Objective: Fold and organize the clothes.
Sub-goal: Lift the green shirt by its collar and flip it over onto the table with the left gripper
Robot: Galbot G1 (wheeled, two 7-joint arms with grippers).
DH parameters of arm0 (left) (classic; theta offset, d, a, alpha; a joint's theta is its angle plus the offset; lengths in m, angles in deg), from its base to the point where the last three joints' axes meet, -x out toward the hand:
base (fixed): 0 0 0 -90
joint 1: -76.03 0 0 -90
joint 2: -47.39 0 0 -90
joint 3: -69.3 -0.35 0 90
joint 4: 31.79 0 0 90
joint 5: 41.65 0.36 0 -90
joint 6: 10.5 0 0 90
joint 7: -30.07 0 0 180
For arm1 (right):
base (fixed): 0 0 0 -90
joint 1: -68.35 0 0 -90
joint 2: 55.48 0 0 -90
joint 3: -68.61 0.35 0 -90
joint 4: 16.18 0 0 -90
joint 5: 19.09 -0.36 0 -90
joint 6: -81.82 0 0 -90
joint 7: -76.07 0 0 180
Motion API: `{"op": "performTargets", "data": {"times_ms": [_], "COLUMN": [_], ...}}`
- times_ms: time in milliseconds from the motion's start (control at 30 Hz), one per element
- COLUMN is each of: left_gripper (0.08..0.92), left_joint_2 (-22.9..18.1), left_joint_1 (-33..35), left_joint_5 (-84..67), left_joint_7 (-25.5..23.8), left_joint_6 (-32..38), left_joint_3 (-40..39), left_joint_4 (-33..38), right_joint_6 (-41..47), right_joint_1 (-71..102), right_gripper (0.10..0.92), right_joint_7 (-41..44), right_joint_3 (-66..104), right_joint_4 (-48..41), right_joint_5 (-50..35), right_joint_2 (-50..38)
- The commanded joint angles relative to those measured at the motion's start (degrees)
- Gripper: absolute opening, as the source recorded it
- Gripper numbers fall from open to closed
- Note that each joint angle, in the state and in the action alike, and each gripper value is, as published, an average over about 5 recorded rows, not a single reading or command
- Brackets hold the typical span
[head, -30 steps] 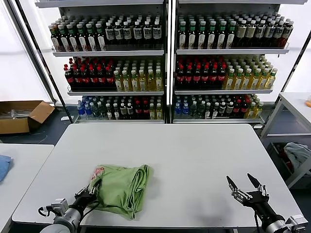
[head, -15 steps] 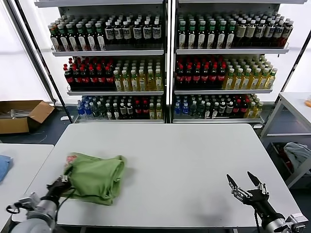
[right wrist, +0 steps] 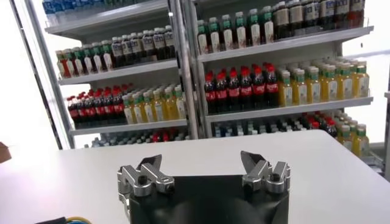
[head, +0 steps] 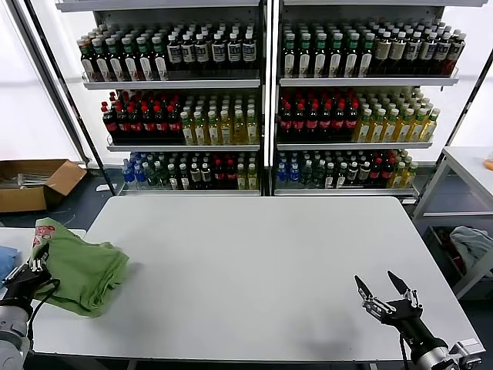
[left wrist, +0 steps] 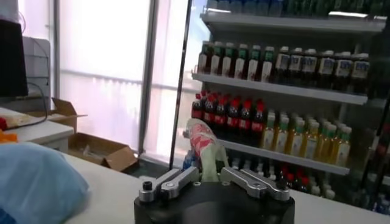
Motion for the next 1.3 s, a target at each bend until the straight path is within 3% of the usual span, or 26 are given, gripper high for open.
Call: {"op": "performTargets", "data": {"times_ms": [33, 233, 467, 667, 767, 1000, 1300], "left_gripper": [0.114, 0.114, 0.114, 0.114, 0.114, 0.114, 0.138], "left_joint_2": [-4.33, -9.52, -11.9, -12.23, -12.24, -12.95, -14.17], "left_joint_1": [0.39, 2.42, 5.87, 3.93, 0.78, -5.49, -8.69], "left_joint_5": [1.21, 4.48, 13.17, 17.46, 17.58, 15.3, 7.86], "left_joint_7": [2.49, 4.26, 7.1, 10.63, 11.73, 13.0, 13.14], "left_joint_6": [-1.03, -1.37, -1.11, -1.27, -1.46, -1.94, -3.82], "left_joint_3": [-2.45, -10.23, -30.08, -49.23, -54.71, -60.1, -60.48], "left_joint_4": [8.3, 14.5, 20.77, 17.15, 12.14, 3.68, 3.1], "right_joint_6": [-0.48, -0.66, -0.36, 0.01, 0.08, 0.19, 1.55], "right_joint_1": [1.57, 1.78, 1.03, 1.14, 1.63, 2.28, 0.79], "right_gripper": [0.823, 0.823, 0.823, 0.823, 0.823, 0.823, 0.823], "right_joint_7": [0.2, 0.31, 0.08, -0.15, -0.17, -0.23, -0.96], "right_joint_3": [0.98, 0.78, -0.32, -0.32, 0.3, 0.78, -3.65], "right_joint_4": [0.23, 0.18, 0.21, 0.72, 1.02, 1.46, 2.37], "right_joint_5": [-0.09, 0.09, 1.16, 1.5, 1.46, 1.43, 2.99], "right_joint_2": [0.43, 1.08, 1.34, 1.14, 0.91, 0.83, 0.09]}}
